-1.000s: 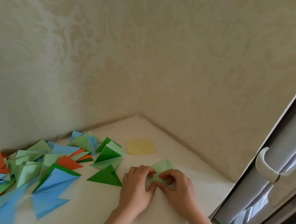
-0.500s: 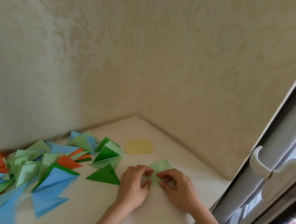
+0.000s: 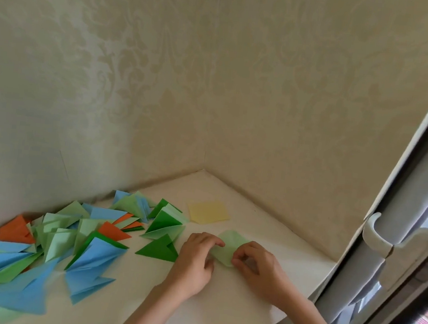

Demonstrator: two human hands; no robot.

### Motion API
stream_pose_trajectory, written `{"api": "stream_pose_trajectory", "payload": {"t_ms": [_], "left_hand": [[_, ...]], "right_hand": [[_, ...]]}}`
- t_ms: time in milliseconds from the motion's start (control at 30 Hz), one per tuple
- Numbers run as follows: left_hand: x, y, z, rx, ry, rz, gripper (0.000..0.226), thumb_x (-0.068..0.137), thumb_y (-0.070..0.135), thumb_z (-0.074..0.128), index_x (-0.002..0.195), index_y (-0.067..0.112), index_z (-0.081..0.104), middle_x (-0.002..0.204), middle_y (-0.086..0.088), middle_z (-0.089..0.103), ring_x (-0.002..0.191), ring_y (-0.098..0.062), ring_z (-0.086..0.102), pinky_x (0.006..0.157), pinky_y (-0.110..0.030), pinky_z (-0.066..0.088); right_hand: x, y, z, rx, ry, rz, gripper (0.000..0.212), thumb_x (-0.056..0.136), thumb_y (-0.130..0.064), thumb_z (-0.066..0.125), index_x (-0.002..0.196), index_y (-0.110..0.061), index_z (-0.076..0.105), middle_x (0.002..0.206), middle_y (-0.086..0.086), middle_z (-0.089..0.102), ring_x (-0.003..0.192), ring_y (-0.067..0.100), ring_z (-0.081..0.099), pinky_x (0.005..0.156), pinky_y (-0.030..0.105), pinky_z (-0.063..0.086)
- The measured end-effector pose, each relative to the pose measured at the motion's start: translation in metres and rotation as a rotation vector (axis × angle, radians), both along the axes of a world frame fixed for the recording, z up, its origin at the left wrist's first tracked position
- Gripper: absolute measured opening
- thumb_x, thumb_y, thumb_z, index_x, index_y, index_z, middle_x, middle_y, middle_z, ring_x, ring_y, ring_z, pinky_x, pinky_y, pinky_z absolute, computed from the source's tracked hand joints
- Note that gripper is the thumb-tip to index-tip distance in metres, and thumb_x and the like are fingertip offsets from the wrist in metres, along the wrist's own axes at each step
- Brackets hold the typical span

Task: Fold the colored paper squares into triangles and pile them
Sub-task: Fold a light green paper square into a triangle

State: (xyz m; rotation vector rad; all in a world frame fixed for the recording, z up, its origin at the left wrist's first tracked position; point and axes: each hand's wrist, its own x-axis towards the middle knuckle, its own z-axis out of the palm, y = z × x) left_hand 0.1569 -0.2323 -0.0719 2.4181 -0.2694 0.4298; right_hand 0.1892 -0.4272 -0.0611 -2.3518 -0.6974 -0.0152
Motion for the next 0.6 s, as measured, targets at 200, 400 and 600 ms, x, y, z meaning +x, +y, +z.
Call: {"api": "stream_pose_trajectory", "payload": {"t_ms": [200, 400, 600], "left_hand": [[-0.005, 0.007, -0.002, 0.116, -0.097, -0.055, 0.029, 0.079, 0.0, 0.066, 0.101, 0.019, 0.069, 0.108, 0.011, 0.062, 0.104, -0.01, 0.049, 0.087, -0.015, 0.038], [-0.008, 0.008, -0.004, 0.075, -0.097, -0.084, 0.01, 0.082, 0.012, 0.069, 0.091, 0.016, 0.072, 0.097, 0.008, 0.067, 0.095, -0.008, 0.056, 0.083, -0.02, 0.045], [-0.006, 0.006, -0.006, -0.019, -0.066, -0.038, 0.002, 0.082, 0.015, 0.071, 0.084, 0.017, 0.072, 0.089, 0.01, 0.067, 0.09, -0.006, 0.055, 0.079, -0.017, 0.043]], "right_hand": [[0.003, -0.013, 0.01, 0.013, 0.042, 0.138, 0.009, 0.087, -0.03, 0.065, 0.082, -0.037, 0.062, 0.094, -0.017, 0.062, 0.089, 0.002, 0.059, 0.081, 0.02, 0.047], [-0.004, -0.016, -0.007, 0.081, -0.064, 0.007, 0.014, 0.077, -0.04, 0.071, 0.087, -0.034, 0.063, 0.097, -0.023, 0.061, 0.093, -0.005, 0.057, 0.079, 0.007, 0.038], [-0.017, -0.021, -0.017, 0.013, -0.148, -0.004, 0.039, 0.076, -0.067, 0.06, 0.09, -0.032, 0.07, 0.11, -0.029, 0.055, 0.098, -0.009, 0.056, 0.088, 0.007, 0.038]]}}
